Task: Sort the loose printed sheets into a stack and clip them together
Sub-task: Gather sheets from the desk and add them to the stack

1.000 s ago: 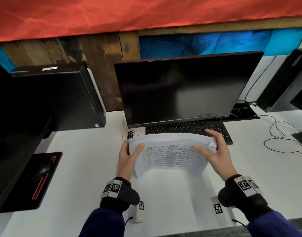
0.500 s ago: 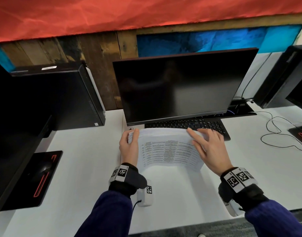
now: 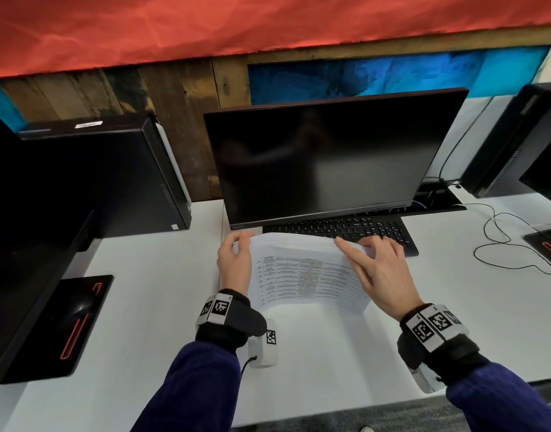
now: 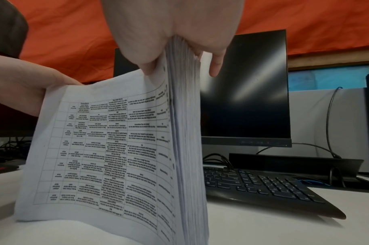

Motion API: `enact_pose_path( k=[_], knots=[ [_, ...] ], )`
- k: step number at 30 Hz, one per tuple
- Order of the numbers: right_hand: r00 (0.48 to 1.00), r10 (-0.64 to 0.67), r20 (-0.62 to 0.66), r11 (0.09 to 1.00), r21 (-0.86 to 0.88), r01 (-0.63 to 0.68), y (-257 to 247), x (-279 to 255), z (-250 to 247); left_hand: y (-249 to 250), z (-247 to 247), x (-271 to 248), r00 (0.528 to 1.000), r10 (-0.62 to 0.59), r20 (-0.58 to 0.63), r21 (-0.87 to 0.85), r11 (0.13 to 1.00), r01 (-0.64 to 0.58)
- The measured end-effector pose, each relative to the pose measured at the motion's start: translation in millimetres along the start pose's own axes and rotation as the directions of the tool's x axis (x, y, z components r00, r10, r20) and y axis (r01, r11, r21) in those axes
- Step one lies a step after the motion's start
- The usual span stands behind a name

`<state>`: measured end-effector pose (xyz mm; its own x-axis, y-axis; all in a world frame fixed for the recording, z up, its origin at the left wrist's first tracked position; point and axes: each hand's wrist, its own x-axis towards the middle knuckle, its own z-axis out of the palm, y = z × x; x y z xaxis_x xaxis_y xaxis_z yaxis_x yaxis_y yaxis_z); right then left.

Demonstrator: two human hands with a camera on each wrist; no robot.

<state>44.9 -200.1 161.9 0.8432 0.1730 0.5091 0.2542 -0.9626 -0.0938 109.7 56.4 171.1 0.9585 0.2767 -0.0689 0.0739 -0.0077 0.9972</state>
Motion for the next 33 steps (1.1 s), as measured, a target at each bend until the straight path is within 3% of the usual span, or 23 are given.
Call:
enact_pose_path(
  k=[11,20,22,24,25,26,27,28,29,31,33],
  knots=[
    [0.999,0.026,0.042,0.997,0.068,-0.029,-4,3,-1,-3,-1,5,0.999,-0.033,0.038,0.030,0.999,0.032],
    [0.982,0.081,0.172,0.983,0.147,-0.107,-2,2,-3,-6,-6,9,0.997,-0.054,0.053,0.097,0.994,0.048],
    [0.976,0.076,0.205,0.983,0.152,-0.108,-2,3,-3,-5,-7,8,0.997,-0.013,0.070,0.137,0.991,0.003],
    [0.965,0.080,0.249,0.980,0.156,-0.122,0,6,-3,-1,-8,7,0.987,0.124,0.100,0.269,0.952,-0.147],
    [0.960,0.078,0.269,0.979,0.160,-0.124,1,7,-4,1,-9,6,0.962,0.226,0.155,0.439,0.857,-0.271],
    [0.957,0.074,0.282,0.979,0.162,-0.123,2,8,-3,5,-9,4,0.919,0.315,0.236,0.640,0.661,-0.391],
    [0.954,0.073,0.290,0.978,0.165,-0.125,3,8,-3,10,-8,1,0.874,0.354,0.333,0.792,0.398,-0.463],
    [0.954,0.075,0.289,0.977,0.169,-0.128,3,7,-3,15,-5,-2,0.839,0.353,0.415,0.847,0.187,-0.498],
    [0.956,0.080,0.282,0.976,0.172,-0.133,3,7,-3,20,1,-4,0.817,0.325,0.477,0.848,0.076,-0.525],
    [0.957,0.081,0.280,0.973,0.185,-0.137,2,6,-3,28,23,-7,0.764,0.232,0.602,0.786,-0.005,-0.618],
    [0.950,0.063,0.306,0.965,0.225,-0.136,2,8,-4,32,52,-11,0.669,0.125,0.732,0.678,-0.044,-0.734]
  ],
)
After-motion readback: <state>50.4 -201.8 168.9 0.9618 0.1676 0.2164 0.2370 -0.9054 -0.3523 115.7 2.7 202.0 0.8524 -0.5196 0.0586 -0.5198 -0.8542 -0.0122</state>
